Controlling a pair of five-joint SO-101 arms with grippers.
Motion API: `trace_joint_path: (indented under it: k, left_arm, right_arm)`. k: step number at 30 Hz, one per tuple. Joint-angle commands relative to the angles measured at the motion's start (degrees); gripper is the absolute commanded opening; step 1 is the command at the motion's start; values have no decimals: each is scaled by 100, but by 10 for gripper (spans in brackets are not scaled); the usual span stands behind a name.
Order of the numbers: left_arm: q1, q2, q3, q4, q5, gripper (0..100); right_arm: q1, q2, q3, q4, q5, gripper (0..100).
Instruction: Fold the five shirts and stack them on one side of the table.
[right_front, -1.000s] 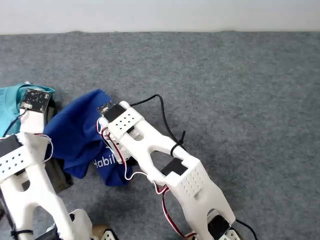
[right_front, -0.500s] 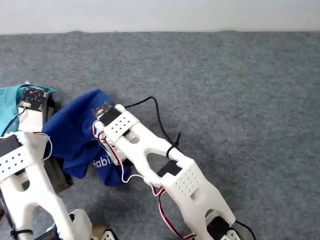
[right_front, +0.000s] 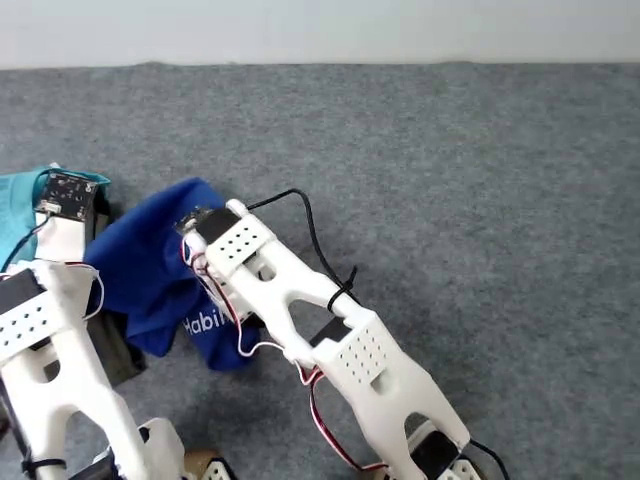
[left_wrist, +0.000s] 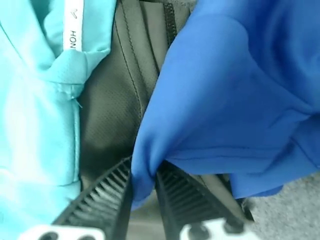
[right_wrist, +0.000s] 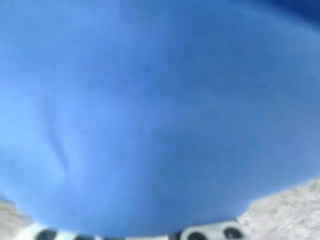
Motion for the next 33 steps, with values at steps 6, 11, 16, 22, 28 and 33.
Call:
trace_joint_path:
  k: [6,11,16,22,28,33]
  left_arm:
    - [44,-149,-831,360,0,14]
    - [44,-149,-1754,809,0,14]
    - [123,-149,-2695,1196,18,14]
    - [862,-149,-3925,1662,18,14]
    - [1679,-105,-5235,1433,668,14]
    - [2154,-97,-5991,932,826,14]
  right_arm:
    - [989,-1235,-545,233,1380,9]
    - [1648,-2325,-545,233,2295,9]
    - [2290,-3222,-545,224,3420,9]
    - [2985,-4215,-580,163,4413,9]
    - [3820,-5262,-580,-699,5125,9]
    - [4391,-5842,-580,-1560,5407,9]
